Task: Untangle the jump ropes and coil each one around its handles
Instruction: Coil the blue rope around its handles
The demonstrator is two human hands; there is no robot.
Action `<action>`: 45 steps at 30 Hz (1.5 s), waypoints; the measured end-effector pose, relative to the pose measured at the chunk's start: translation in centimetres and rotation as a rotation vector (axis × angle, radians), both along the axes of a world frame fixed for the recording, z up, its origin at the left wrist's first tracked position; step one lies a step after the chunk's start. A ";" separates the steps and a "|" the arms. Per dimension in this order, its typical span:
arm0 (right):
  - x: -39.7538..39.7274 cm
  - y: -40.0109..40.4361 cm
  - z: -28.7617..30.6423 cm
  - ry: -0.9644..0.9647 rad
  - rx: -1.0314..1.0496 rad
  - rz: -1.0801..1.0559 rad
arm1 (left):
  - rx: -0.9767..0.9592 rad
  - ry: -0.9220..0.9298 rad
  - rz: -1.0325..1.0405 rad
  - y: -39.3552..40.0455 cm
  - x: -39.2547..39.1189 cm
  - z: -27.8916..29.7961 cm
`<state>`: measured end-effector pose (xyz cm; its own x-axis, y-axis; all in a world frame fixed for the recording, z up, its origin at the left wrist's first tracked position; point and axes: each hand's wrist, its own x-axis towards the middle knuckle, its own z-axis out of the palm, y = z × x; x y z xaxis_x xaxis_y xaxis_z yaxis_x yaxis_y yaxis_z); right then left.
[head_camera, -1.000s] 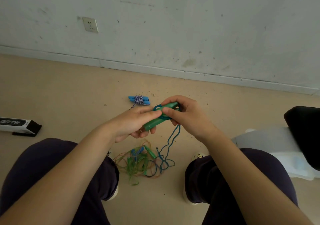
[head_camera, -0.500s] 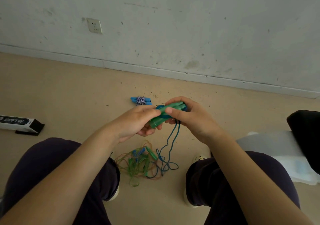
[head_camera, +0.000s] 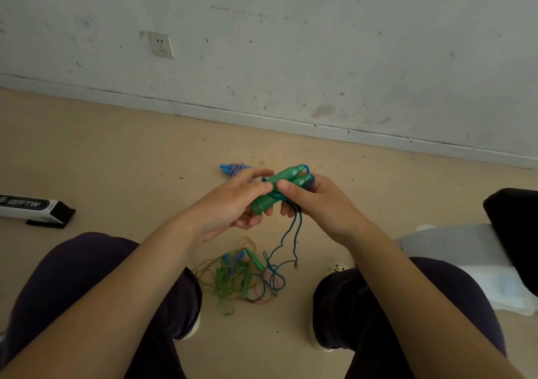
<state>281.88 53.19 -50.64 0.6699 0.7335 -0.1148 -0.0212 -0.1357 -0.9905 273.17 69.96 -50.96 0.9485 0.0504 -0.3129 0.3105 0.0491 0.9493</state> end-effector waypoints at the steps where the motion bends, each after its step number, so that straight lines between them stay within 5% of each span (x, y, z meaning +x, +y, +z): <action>1: -0.1 0.0 0.1 0.010 0.008 0.005 | -0.012 -0.010 -0.003 0.0 0.0 0.0; 18: -0.4 0.5 -0.3 0.085 -0.020 0.046 | -0.153 -0.110 0.091 0.2 0.2 -0.4; 30: -1.4 1.0 -0.4 -0.081 -0.278 0.065 | 0.191 -0.147 0.255 0.2 0.4 -1.1; 34: -1.8 0.8 0.4 -0.142 -0.247 0.130 | 0.466 -0.159 0.271 0.6 0.5 -1.1; 42: 0.4 -1.0 1.3 -0.611 -0.195 -0.128 | 0.405 -0.071 -0.124 1.0 0.0 -0.6; 45: 0.9 -1.2 0.9 -0.631 -0.169 -0.149 | 0.249 -0.056 -0.242 1.0 -0.3 -0.2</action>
<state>282.80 51.99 -49.77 0.7393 0.6339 0.2271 0.5243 -0.3304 -0.7848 272.90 70.99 -51.18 0.9576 -0.1098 -0.2665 0.2320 -0.2548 0.9387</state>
